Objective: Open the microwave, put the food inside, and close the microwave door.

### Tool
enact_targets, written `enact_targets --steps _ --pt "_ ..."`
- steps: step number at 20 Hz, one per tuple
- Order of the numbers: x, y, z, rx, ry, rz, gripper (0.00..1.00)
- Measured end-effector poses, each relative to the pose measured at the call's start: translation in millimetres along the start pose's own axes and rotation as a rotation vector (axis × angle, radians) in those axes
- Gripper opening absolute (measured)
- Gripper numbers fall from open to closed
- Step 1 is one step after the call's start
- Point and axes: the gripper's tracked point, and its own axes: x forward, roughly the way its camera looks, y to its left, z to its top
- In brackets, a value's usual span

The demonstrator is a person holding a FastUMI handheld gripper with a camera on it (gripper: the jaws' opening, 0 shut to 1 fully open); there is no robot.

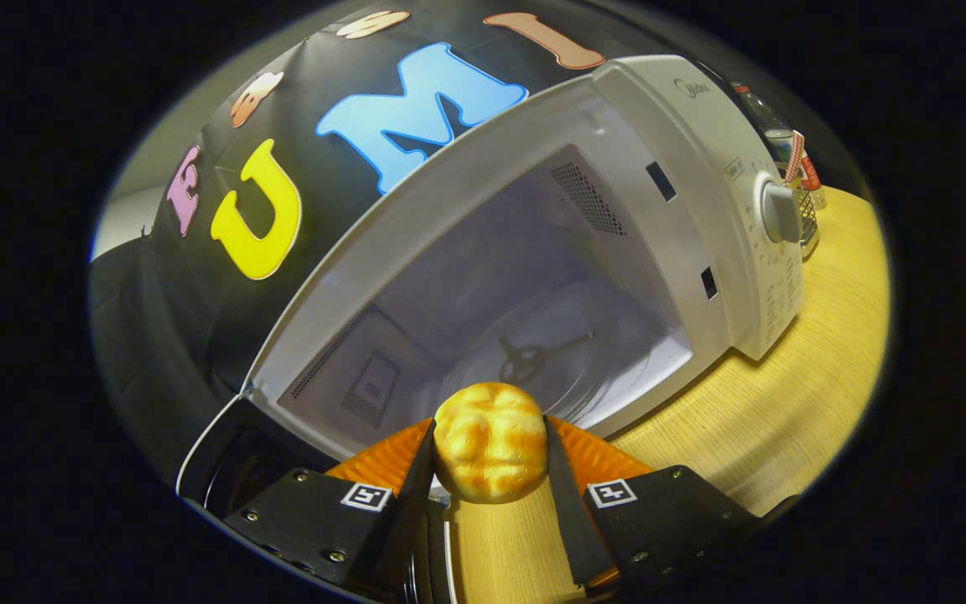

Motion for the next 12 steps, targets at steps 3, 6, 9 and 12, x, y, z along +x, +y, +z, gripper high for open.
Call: enact_targets --steps 3,6,9,12 --pt "16 -3 -1 -0.004 0.004 -0.015 0.74" --pt "29 -5 4 -0.007 -0.016 -0.028 0.74" --pt "40 -13 5 -0.017 -0.019 -0.056 0.74" --pt "48 -15 10 -0.034 -0.043 -0.066 0.78"
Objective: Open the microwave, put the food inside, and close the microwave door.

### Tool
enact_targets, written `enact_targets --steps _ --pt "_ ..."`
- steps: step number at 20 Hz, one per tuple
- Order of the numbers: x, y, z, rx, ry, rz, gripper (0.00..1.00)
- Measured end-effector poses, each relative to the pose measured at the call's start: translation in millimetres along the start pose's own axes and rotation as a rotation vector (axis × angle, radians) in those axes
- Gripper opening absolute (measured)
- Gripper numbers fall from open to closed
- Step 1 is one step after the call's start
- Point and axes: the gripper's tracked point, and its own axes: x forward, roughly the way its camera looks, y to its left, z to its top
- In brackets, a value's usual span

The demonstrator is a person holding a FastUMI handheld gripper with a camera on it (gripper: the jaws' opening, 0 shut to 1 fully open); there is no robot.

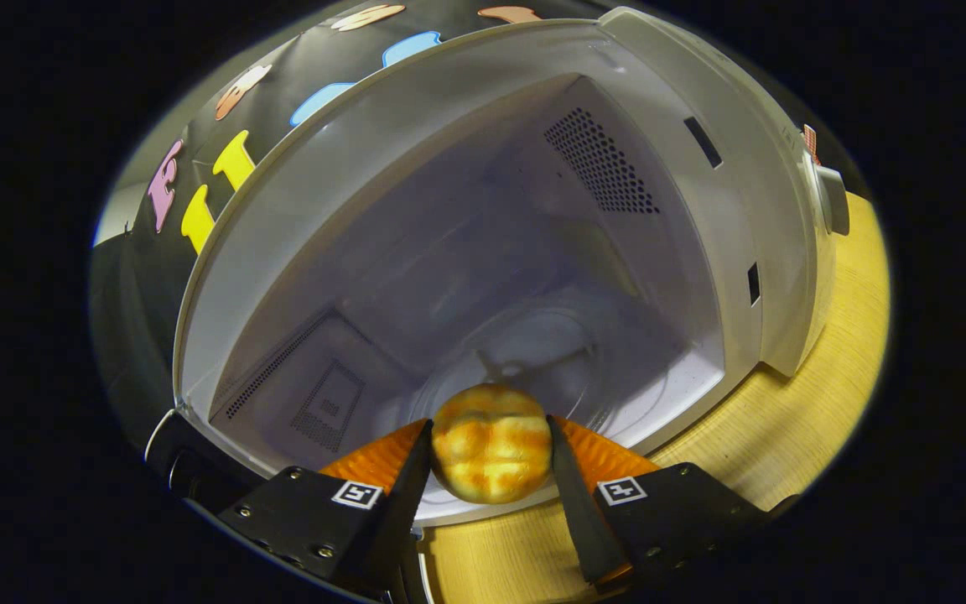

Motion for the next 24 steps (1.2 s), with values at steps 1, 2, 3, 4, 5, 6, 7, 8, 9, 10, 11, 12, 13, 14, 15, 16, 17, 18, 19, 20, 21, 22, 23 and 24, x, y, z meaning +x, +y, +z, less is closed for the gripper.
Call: enact_targets --steps 1,2,3,4,5,6,7,8,9,10,11,12,13,14,15,16,17,18,19,20,21,22,23,24 --pt "2 -1 0 -0.015 -0.004 -0.006 0.79" --pt "3 -2 1 -0.022 -0.007 -0.011 0.79" --pt "3 -1 1 -0.027 -0.009 -0.007 0.81" --pt "2 -1 2 -0.035 -0.012 -0.012 0.83" --pt "-1 0 3 -0.045 -0.017 -0.011 0.88" --pt "-4 1 7 -0.06 -0.022 -0.01 0.93" --pt "-6 1 5 -0.075 -0.024 -0.01 0.97" --pt "-10 3 6 -0.088 -0.021 -0.008 0.97" --pt "-16 5 5 -0.102 -0.014 -0.002 0.97" --pt "-23 8 5 -0.119 -0.011 0.005 0.97" --pt "-32 11 5 -0.137 -0.009 0.012 0.97" --pt "-44 16 7 -0.156 -0.012 0.026 0.98" --pt "-55 22 9 -0.178 -0.019 0.038 0.98" --pt "-68 28 12 -0.203 -0.028 0.056 0.98" --pt "-81 34 13 -0.233 -0.035 0.074 0.98" --pt "-94 37 15 -0.264 -0.041 0.084 0.97" --pt "-108 41 17 -0.294 -0.052 0.094 0.97" --pt "-122 44 21 -0.321 -0.065 0.103 0.97" --pt "-138 47 28 -0.343 -0.079 0.113 0.97" --pt "-152 50 31 -0.361 -0.09 0.122 0.97" --pt "-166 53 33 -0.377 -0.101 0.128 0.97" --pt "-179 57 35 -0.391 -0.111 0.137 0.97" --pt "-192 59 38 -0.404 -0.121 0.142 0.97" --pt "-205 62 40 -0.417 -0.13 0.152 0.97"
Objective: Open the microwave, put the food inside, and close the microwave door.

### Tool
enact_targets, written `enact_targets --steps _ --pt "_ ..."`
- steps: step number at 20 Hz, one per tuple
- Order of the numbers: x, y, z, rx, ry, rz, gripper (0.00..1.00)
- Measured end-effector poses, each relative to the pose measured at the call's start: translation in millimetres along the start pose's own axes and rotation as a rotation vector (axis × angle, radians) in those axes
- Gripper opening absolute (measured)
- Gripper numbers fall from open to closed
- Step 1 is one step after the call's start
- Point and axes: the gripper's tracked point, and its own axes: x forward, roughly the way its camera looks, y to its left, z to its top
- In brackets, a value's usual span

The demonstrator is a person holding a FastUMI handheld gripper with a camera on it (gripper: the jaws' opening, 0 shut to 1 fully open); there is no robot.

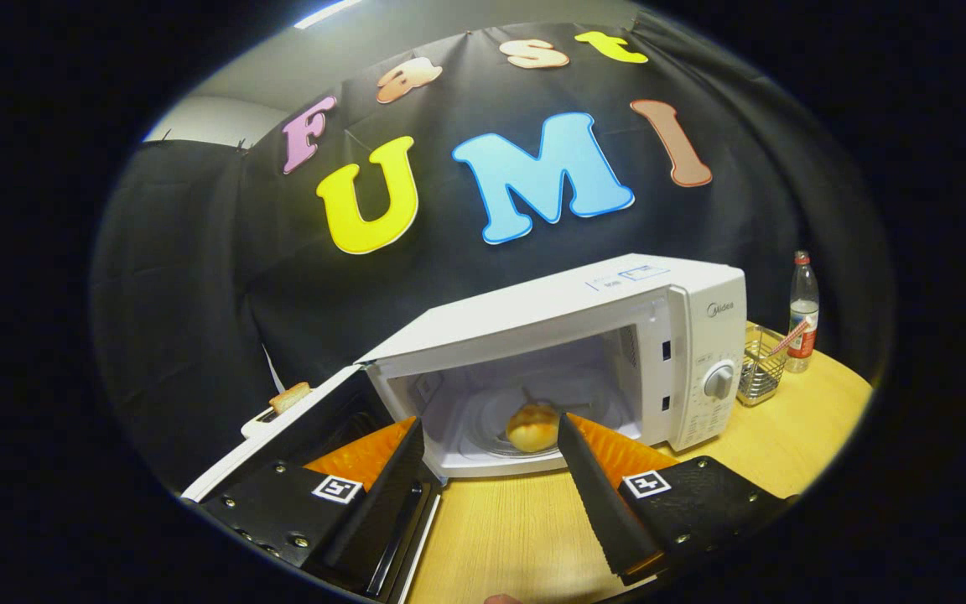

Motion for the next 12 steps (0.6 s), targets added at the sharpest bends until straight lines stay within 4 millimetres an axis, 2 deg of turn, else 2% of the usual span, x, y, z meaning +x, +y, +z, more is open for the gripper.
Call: enact_targets --steps 6,12 --pt "-66 28 14 -0.107 -0.05 0.048 0.97" --pt "-121 70 11 -0.173 -0.08 0.127 0.97"
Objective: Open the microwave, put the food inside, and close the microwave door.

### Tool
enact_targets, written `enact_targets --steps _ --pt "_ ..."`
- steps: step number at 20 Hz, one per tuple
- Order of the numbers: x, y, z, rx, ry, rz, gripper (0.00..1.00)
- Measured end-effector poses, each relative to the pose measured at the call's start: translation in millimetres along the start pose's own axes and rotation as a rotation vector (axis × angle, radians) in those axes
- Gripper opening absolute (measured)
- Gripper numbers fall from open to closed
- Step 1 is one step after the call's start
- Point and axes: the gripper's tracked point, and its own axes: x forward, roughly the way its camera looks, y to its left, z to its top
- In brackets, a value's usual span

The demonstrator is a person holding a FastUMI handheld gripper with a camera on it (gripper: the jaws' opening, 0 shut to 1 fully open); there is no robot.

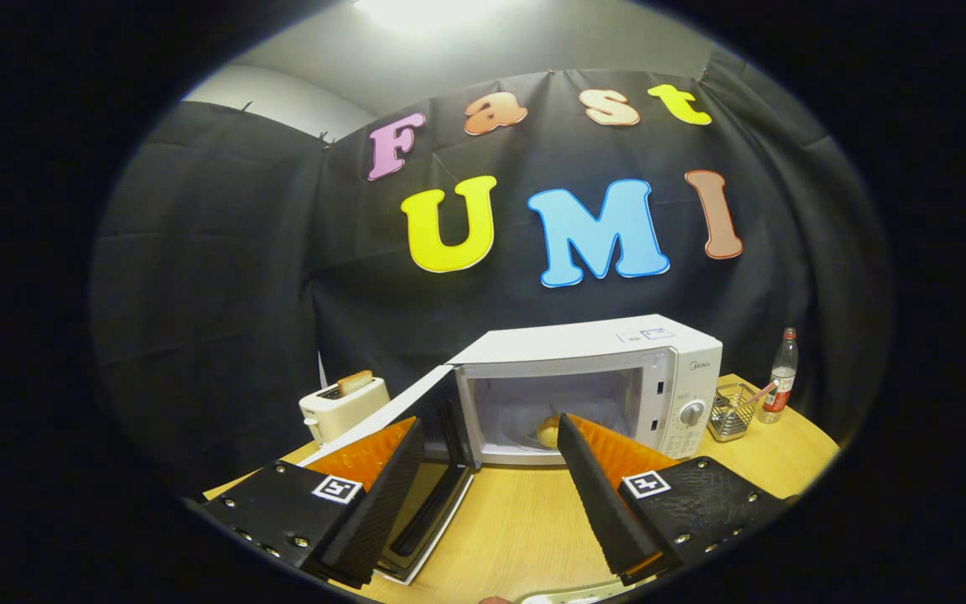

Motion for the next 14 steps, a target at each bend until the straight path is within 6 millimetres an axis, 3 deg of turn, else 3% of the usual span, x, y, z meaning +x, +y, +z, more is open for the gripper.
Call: enact_targets --steps 9,14 --pt "-38 110 -7 -0.032 -0.005 0.224 0.97" --pt "-48 165 -17 -0.039 0.018 0.338 0.97"
